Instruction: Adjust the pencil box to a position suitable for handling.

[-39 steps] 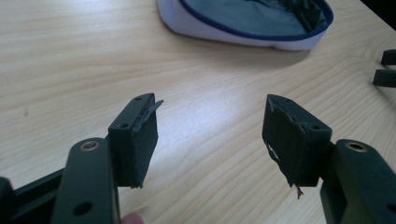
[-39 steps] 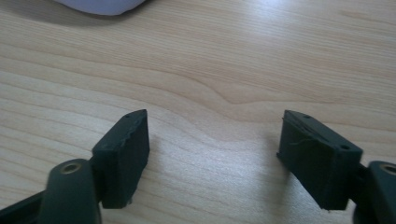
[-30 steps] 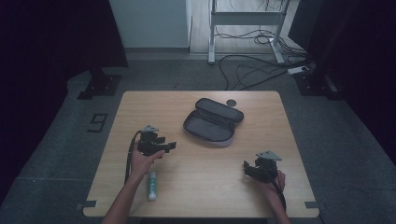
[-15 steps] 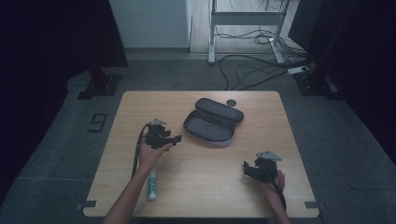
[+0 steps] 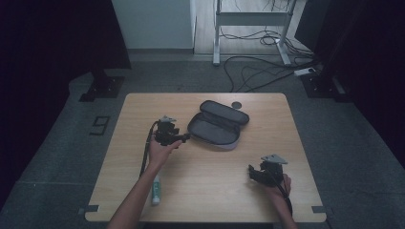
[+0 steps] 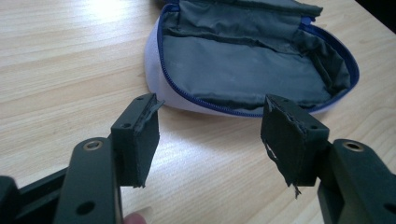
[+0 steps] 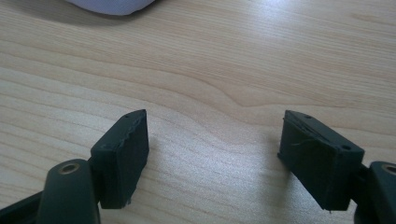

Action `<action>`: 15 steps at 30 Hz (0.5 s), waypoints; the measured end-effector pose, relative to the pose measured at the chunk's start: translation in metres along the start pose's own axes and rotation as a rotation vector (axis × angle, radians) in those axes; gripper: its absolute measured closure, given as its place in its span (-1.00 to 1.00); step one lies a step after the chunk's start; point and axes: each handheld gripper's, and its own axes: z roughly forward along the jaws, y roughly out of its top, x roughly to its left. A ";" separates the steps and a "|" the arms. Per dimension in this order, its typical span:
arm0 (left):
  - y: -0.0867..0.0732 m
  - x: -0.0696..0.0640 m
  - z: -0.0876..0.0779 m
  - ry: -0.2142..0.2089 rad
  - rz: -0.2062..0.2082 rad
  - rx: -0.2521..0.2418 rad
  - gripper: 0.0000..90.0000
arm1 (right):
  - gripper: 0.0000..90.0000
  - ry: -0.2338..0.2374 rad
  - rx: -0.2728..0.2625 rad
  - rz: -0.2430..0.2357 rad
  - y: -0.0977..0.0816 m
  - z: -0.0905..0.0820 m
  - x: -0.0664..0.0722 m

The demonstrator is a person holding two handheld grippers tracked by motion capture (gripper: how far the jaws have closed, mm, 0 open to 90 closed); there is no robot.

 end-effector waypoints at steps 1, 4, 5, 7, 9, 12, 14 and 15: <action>0.000 0.001 0.002 -0.001 -0.010 -0.002 -0.17 | -0.48 0.000 0.000 0.000 0.000 0.000 0.000; -0.001 0.007 0.007 0.005 -0.027 0.003 -0.17 | -0.48 0.001 0.000 -0.001 0.000 0.000 0.000; -0.001 0.008 0.008 0.005 -0.034 0.000 -0.17 | -0.48 0.001 0.000 -0.001 0.000 0.000 0.000; -0.001 0.010 0.011 0.006 -0.039 0.003 -0.17 | -0.48 0.001 0.000 -0.001 0.000 0.000 0.000; -0.001 0.010 0.013 0.005 -0.041 0.000 -0.17 | -0.48 0.000 0.001 -0.002 0.000 0.000 0.000; 0.000 0.010 0.015 -0.003 -0.045 0.002 -0.17 | -0.48 0.000 0.000 -0.004 0.000 0.000 0.000; 0.003 0.009 0.018 -0.003 -0.035 0.013 -0.17 | -0.48 -0.001 0.000 -0.002 0.000 0.000 0.001; 0.004 0.009 0.018 -0.006 -0.034 0.012 -0.17 | -0.48 -0.001 -0.001 -0.001 0.000 0.000 0.001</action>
